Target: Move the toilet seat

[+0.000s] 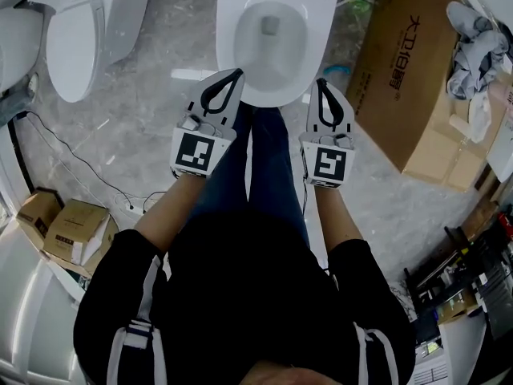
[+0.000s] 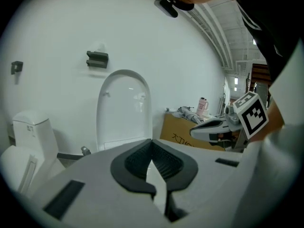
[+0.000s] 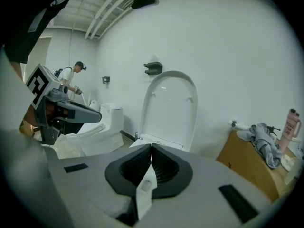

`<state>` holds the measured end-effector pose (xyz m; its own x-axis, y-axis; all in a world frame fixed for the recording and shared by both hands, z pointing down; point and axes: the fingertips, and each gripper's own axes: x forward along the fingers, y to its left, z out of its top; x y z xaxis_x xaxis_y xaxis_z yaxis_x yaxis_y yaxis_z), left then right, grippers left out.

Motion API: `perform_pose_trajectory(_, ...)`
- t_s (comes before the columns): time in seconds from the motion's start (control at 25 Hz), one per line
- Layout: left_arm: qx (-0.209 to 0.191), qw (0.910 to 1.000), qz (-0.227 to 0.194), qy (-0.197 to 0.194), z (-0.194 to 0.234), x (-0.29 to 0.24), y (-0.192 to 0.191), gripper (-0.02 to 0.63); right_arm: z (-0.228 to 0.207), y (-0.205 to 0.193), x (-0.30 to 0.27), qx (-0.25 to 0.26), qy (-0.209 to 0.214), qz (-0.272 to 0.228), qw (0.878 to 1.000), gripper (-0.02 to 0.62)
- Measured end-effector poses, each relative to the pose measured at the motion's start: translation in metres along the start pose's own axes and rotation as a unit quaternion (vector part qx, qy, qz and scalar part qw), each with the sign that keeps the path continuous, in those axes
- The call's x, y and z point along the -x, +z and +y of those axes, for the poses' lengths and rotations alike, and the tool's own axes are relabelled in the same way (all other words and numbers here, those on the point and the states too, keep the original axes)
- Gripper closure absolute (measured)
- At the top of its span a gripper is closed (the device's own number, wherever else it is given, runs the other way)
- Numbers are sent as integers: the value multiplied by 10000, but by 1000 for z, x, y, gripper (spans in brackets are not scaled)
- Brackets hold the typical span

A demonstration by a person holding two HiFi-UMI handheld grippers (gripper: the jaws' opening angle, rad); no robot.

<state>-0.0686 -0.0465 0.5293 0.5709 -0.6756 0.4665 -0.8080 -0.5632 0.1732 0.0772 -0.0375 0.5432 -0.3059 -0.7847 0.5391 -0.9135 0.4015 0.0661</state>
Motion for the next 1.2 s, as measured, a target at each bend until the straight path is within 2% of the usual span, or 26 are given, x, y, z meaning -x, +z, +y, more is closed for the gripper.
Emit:
perform_pose_trajectory(0.2,-51,10000,55,-21,5,-12,-28,598,2,-21,-16,103,92,-176,9998,572)
perform_pose_trajectory(0.32,-5,9999,130,4,10,-17,-45,598,3,-41,-22,160,152,64,9997,572)
perform_pose_trajectory(0.76,-242,9989,363,-147,20,-38,-92,598,9,-119,-50,396,494,690,9956,572)
perform_pose_trajectory(1.2,-270,9936,1004,-436,25,-48,-160,598,28,-193,-66,911,930,1518,9798,572)
